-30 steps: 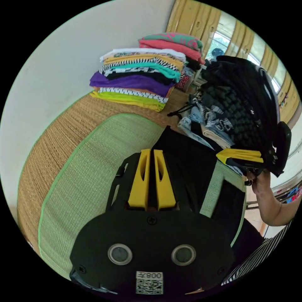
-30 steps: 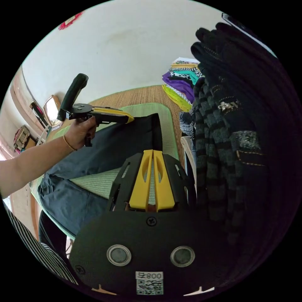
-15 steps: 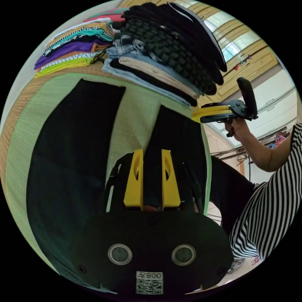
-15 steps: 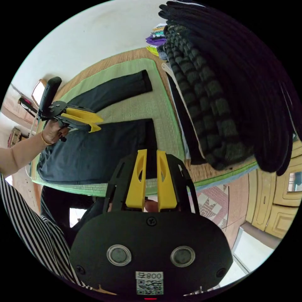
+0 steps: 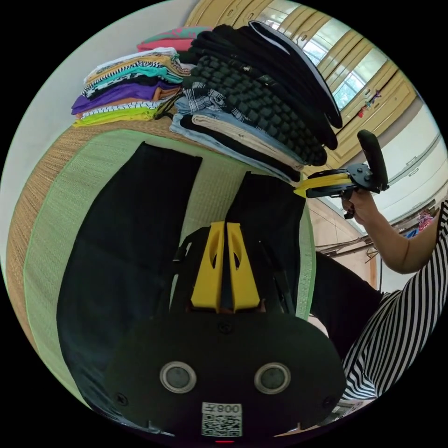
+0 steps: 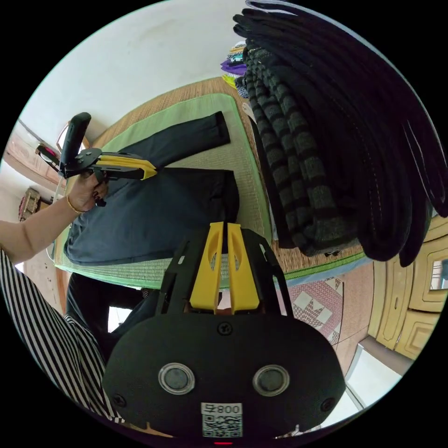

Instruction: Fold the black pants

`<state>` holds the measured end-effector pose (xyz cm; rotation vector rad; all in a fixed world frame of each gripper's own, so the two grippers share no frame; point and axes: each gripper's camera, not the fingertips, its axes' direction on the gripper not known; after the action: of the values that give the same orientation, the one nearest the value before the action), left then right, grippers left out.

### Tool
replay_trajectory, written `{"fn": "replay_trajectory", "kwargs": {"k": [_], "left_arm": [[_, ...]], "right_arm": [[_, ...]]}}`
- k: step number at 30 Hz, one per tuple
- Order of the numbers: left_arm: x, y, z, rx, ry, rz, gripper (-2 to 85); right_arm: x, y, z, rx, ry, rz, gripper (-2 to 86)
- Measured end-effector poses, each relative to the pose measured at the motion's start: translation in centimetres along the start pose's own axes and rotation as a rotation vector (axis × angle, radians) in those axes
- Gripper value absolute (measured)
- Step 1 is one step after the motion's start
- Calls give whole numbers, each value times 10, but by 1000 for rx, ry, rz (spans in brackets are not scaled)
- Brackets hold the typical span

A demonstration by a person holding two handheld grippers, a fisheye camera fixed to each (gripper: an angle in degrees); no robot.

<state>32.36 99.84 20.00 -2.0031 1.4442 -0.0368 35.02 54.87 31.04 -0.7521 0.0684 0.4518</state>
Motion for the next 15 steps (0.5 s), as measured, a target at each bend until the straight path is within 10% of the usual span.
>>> {"fn": "replay_trajectory", "kwargs": {"k": [15], "left_arm": [[25,216,-85,0,-108,-539,16]], "right_arm": [[-79,-18,28,17,-171,-146,0]]}}
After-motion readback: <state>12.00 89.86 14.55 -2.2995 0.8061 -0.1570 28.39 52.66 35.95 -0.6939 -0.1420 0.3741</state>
